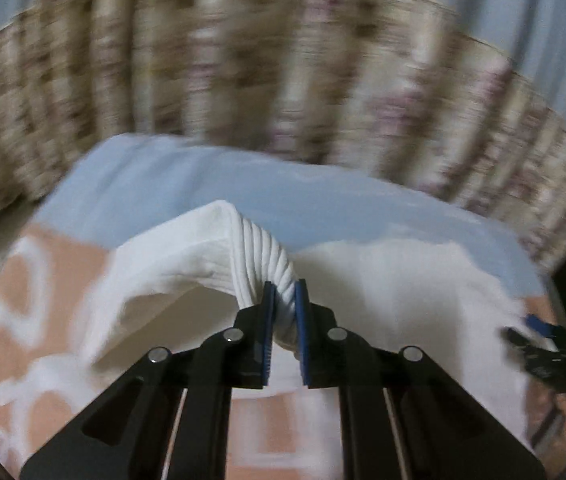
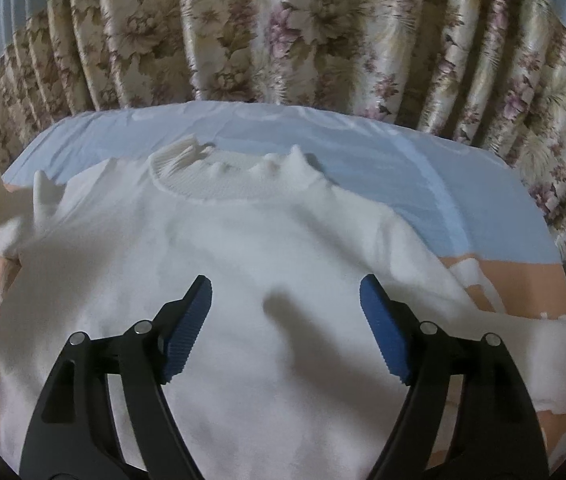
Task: Fold small clothes
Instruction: 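Carry the cuff across the sweater body with the left tool and release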
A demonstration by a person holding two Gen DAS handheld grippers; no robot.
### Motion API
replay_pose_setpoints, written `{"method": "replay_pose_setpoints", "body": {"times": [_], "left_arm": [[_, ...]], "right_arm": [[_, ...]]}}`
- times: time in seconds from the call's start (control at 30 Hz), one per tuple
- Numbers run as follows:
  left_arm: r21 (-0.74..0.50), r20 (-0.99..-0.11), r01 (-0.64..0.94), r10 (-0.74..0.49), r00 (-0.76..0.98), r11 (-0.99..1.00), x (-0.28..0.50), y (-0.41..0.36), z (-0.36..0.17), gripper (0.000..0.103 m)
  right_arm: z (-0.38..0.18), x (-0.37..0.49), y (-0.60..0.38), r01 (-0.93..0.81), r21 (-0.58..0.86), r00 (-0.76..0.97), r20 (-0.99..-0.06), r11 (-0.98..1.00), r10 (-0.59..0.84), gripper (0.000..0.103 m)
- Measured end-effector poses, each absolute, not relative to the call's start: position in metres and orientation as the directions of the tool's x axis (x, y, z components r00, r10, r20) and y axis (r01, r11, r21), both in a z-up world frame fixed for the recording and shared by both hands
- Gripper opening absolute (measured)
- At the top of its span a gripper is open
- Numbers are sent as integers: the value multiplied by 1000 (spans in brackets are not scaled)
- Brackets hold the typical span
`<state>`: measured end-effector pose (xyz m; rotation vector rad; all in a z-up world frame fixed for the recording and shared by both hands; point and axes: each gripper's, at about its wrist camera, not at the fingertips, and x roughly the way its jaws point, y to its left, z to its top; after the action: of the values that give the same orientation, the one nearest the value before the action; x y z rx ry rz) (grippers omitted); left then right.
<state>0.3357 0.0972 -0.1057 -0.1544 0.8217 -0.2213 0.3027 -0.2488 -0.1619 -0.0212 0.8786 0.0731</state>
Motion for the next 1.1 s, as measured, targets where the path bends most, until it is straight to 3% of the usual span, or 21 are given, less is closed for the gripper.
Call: {"method": "replay_pose_setpoints", "body": {"times": [0.17,0.43,0.5,0.57,0.6,0.73,0.87,0.97,1.1], "left_arm": [[-304,-709,282,-414,571,910,346,10,-120,10],[-310,-803,377,-452,387,873,352,-77,-185,14],[-283,-808,389,-437,395,876,349,-79,-184,26],[-250,-803,392,-416,427,885,343,-70,-173,71],[-219,-797,381,-390,462,898,336,-65,-168,77],[-145,-786,338,-316,532,930,327,-25,-153,79],[-12,-805,190,-122,580,982,348,20,-164,78],[-61,-813,150,-137,566,987,359,48,-172,78],[-61,-830,141,-128,543,988,370,55,-187,78]], "right_arm": [[-163,298,-278,-19,16,635,-772,1000,25,77],[-177,297,-317,62,44,609,-793,997,-3,77],[-179,297,-317,55,35,606,-795,998,-5,77],[-180,297,-317,49,33,604,-797,998,-4,77],[-181,298,-317,44,35,602,-798,998,1,79],[-181,299,-308,22,39,601,-799,999,18,83],[-172,301,-283,-62,76,615,-783,995,98,83],[-164,305,-250,-165,100,610,-771,981,181,82],[-162,311,-204,-305,105,574,-773,946,271,71]]}}
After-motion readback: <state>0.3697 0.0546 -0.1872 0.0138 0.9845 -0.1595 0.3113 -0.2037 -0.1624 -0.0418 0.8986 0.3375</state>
